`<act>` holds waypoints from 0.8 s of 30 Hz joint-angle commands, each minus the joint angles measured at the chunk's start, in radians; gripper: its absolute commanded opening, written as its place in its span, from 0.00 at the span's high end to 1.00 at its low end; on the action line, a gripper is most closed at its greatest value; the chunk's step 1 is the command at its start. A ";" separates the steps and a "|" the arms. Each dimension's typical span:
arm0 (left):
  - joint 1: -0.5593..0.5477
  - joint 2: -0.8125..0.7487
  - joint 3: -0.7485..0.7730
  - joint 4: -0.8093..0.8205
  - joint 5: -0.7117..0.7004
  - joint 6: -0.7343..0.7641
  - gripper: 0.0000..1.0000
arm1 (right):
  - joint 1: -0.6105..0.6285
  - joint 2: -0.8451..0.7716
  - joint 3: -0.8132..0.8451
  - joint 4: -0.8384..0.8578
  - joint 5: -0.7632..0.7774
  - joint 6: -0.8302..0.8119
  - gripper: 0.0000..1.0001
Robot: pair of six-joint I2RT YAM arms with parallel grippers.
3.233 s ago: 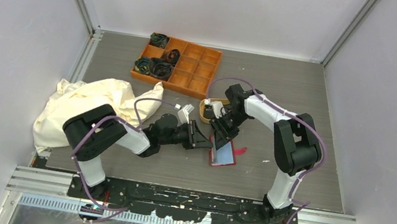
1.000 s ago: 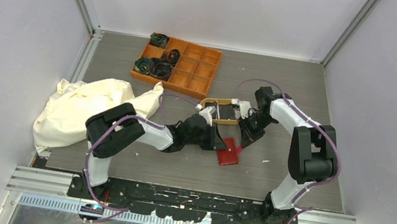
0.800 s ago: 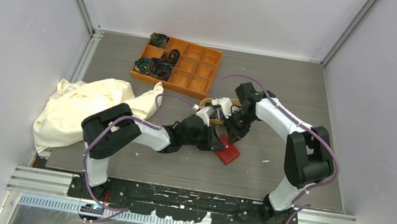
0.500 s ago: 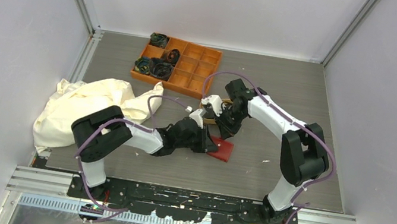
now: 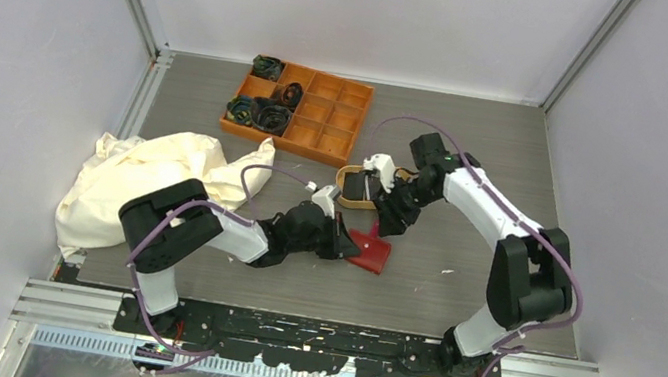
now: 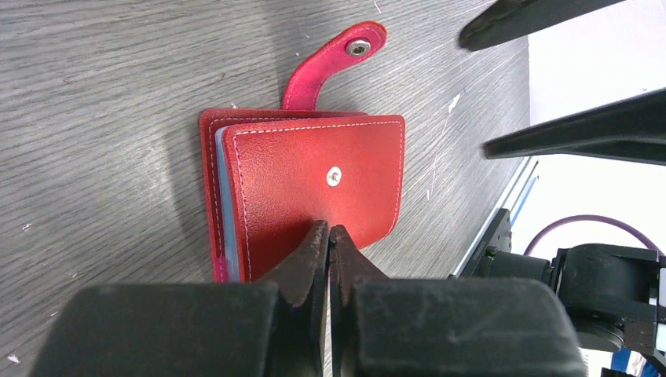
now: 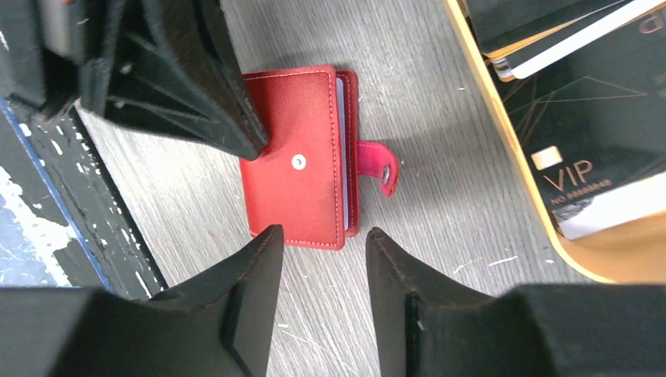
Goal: Put the credit cards into the card holder
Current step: Close the card holder at the center of the board.
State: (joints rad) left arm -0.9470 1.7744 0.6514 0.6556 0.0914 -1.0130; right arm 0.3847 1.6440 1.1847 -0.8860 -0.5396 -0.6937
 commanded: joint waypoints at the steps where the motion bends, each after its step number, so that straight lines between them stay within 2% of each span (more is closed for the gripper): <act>1: 0.005 0.013 -0.025 0.037 -0.002 0.021 0.99 | -0.072 -0.147 -0.060 0.006 -0.232 -0.188 0.45; 3: 0.005 0.014 -0.028 0.039 -0.001 0.027 0.99 | -0.082 -0.181 -0.110 -0.004 -0.295 -0.375 0.34; 6: 0.005 0.011 -0.033 0.042 0.001 0.034 1.00 | -0.082 -0.160 -0.137 0.026 -0.295 -0.433 0.30; 13: 0.006 0.031 -0.043 0.076 0.006 0.035 1.00 | -0.086 0.003 -0.031 -0.010 -0.242 -0.380 0.41; 24: 0.005 0.043 -0.046 0.093 0.013 0.043 1.00 | -0.119 0.164 0.082 -0.016 -0.182 -0.246 0.47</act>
State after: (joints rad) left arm -0.9466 1.7985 0.6197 0.7532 0.1093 -1.0092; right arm 0.2703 1.7874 1.2228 -0.9047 -0.7338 -1.0035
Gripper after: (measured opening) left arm 0.007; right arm 0.530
